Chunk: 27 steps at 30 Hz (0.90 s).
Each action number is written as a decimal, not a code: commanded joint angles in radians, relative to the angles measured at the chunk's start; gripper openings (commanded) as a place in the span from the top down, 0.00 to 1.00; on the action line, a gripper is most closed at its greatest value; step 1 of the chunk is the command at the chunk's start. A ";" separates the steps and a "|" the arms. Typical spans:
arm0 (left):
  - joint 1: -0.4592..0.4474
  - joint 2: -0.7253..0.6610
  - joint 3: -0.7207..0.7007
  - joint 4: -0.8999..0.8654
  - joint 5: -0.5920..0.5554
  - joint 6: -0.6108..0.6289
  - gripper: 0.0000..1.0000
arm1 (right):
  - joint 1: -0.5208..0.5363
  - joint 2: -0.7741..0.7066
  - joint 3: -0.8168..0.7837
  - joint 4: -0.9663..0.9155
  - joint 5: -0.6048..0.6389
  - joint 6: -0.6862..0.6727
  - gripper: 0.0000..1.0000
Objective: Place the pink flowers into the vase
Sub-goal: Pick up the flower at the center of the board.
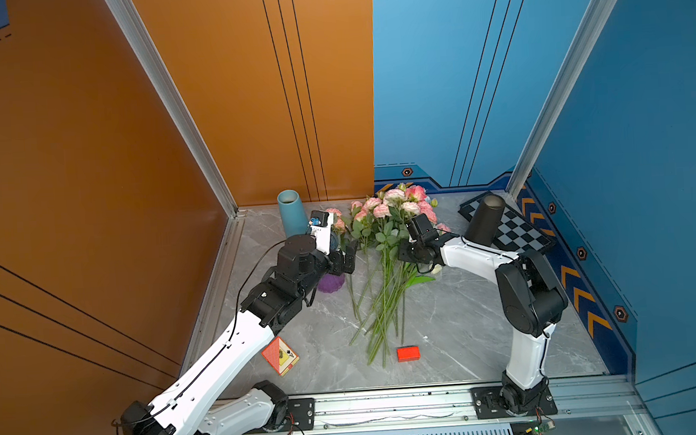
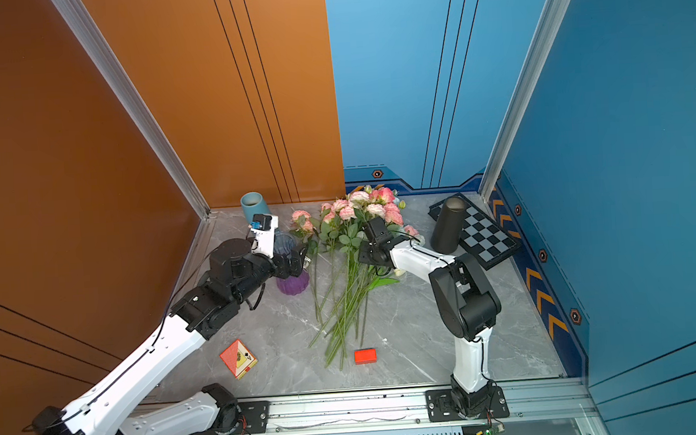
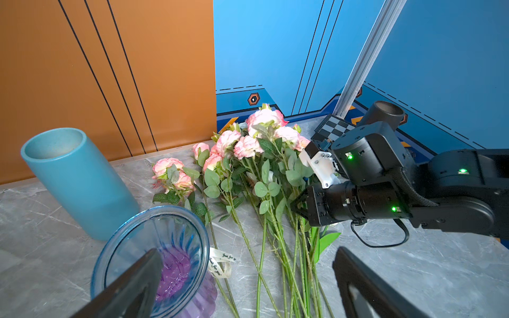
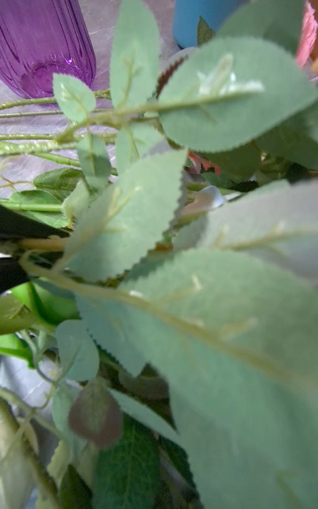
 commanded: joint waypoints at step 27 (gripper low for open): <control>-0.060 0.207 0.173 0.023 0.265 -0.055 0.01 | -0.133 -0.249 0.221 -0.067 -0.025 -0.074 0.92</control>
